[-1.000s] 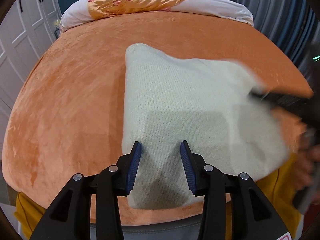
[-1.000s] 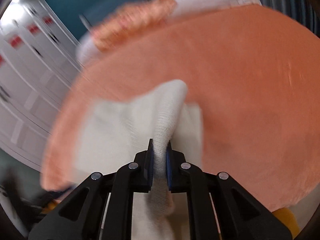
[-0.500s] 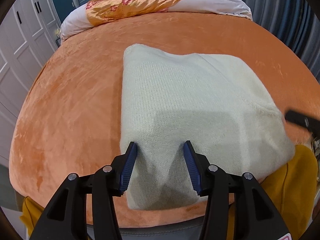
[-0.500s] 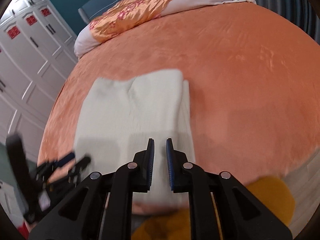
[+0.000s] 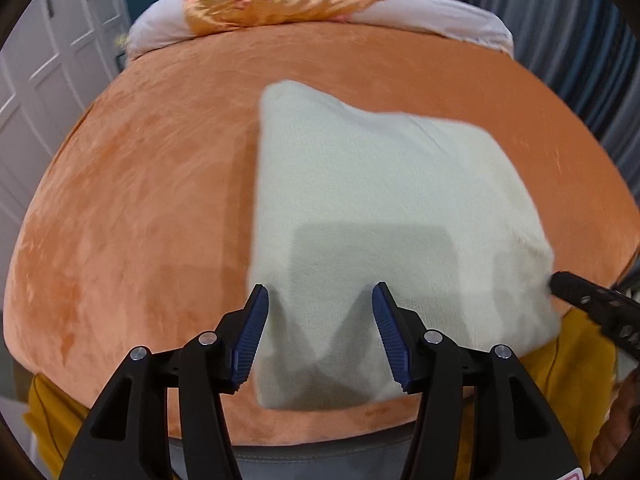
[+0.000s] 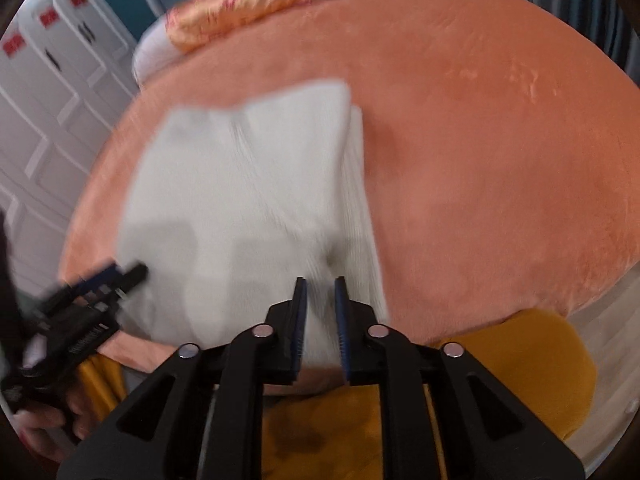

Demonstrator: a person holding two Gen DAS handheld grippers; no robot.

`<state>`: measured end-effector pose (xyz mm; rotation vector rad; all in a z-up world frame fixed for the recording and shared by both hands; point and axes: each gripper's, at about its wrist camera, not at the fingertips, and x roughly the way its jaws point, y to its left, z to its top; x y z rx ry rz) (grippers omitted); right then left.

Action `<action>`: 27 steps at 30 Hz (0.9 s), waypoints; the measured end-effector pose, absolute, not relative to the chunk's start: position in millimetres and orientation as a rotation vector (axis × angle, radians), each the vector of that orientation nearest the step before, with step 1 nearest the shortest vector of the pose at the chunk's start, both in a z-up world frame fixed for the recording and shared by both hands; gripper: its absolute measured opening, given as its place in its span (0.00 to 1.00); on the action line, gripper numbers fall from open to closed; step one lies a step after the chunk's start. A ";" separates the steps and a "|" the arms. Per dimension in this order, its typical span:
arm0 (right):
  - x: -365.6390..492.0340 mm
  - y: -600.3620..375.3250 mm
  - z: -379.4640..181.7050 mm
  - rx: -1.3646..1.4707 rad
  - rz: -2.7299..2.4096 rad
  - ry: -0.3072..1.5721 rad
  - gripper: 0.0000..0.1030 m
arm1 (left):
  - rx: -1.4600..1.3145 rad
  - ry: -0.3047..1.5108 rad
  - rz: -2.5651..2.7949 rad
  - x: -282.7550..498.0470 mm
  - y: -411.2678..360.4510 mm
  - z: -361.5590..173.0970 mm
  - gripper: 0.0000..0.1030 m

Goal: Fold small clothes

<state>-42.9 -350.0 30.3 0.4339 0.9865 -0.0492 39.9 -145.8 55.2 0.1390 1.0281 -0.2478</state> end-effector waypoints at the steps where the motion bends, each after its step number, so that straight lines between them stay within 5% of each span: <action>1: -42.0 -356.4 37.4 0.464 -0.046 0.959 0.33 | 0.132 1.017 -0.246 42.1 -144.6 58.7 0.51; 7: 14.6 -380.8 38.2 0.515 -0.055 0.930 0.57 | 0.090 1.011 -0.229 73.9 -147.1 67.9 0.51; 9: 38.2 -385.0 27.0 0.548 -0.040 0.958 0.57 | 0.091 1.011 -0.213 81.3 -146.8 67.2 0.51; 10: 49.6 -383.6 19.8 0.554 -0.033 0.979 0.48 | 0.089 1.016 -0.203 84.7 -146.5 67.0 0.51; 12: 72.5 -379.3 8.5 0.537 -0.020 1.029 0.10 | 0.072 1.019 -0.196 90.5 -144.9 69.2 0.51; 17: 55.8 -363.5 63.7 0.444 0.018 0.813 0.09 | 0.092 1.003 -0.194 90.4 -147.2 70.7 0.51; 22: 82.9 -371.2 -18.5 0.464 -0.015 1.071 0.09 | 0.101 1.028 -0.200 87.7 -156.0 54.2 0.51; 27: 40.9 -379.0 33.9 0.512 -0.028 0.919 0.13 | 0.131 1.019 -0.204 82.8 -157.6 57.0 0.51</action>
